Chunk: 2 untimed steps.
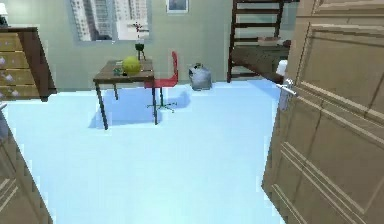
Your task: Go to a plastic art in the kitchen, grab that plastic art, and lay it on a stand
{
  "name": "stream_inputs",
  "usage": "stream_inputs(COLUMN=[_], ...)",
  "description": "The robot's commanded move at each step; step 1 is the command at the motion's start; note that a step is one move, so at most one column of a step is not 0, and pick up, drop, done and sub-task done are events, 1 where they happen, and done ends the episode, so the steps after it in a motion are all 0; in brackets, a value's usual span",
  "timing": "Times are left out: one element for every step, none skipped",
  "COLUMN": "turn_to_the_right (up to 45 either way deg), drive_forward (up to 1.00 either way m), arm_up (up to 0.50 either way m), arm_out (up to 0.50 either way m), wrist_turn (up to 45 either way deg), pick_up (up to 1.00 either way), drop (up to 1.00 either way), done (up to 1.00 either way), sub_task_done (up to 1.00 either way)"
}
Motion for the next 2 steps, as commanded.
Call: stream_inputs(turn_to_the_right=[3.0,-9.0], drive_forward=[0.00,0.00], arm_up=[0.00,0.00], arm_out=[0.00,0.00], wrist_turn=[0.0,0.0], pick_up=[0.00,0.00], drop=[0.00,0.00], done=[0.00,0.00], sub_task_done=[0.00,0.00])
